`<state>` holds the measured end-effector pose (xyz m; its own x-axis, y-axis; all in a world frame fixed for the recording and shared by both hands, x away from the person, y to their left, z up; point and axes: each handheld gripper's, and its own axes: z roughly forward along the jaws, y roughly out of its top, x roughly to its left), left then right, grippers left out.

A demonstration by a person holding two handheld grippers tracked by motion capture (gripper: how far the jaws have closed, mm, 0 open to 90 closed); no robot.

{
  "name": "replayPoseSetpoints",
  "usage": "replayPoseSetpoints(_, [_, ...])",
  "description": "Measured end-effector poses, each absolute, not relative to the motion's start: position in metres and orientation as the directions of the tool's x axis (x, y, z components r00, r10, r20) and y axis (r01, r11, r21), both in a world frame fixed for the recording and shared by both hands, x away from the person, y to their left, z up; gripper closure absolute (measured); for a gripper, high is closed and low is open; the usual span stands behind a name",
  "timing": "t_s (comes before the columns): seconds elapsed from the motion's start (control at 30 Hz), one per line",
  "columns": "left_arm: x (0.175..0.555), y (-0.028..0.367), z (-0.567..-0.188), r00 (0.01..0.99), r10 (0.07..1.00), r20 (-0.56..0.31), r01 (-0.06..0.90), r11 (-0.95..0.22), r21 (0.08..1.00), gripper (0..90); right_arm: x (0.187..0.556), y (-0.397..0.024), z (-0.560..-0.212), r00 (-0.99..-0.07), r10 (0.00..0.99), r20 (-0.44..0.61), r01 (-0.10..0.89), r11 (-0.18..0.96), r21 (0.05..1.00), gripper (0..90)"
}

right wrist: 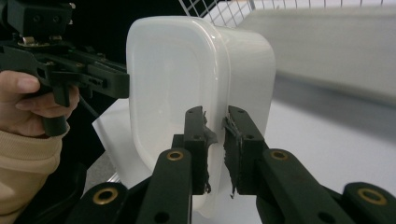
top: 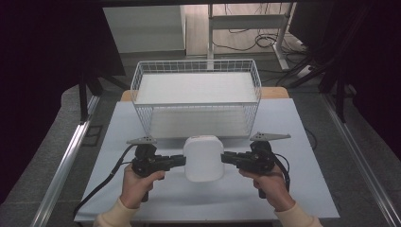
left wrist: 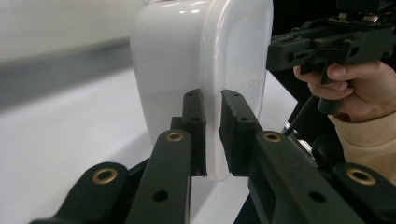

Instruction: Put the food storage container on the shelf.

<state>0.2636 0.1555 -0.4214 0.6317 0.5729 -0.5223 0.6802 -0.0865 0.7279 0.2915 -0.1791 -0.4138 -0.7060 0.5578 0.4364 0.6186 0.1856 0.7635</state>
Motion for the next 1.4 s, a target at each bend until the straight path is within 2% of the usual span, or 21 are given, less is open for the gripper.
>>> replayPoseSetpoints(0.37, [0.283,0.161,-0.384,0.652,0.594,-0.471,0.636,-0.09,0.767,81.4,0.309,-0.17,-0.377,-0.736,0.559,0.383,0.563,0.191,0.804,79.5])
replayPoseSetpoints(0.8, [0.312,0.165,-0.349,0.663,0.597,-0.452,0.614,-0.089,0.784,81.1,0.336,-0.167,-0.341,-0.755,0.557,0.346,0.523,0.192,0.831,79.6])
replayPoseSetpoints(1.17, [0.344,0.171,-0.316,0.666,0.596,-0.45,0.609,-0.086,0.788,80.8,0.367,-0.162,-0.306,-0.773,0.54,0.334,0.496,0.186,0.848,80.0])
replayPoseSetpoints(1.4, [0.355,0.174,-0.305,0.664,0.605,-0.439,0.606,-0.092,0.79,80.8,0.382,-0.159,-0.297,-0.774,0.533,0.341,0.498,0.181,0.848,80.0])
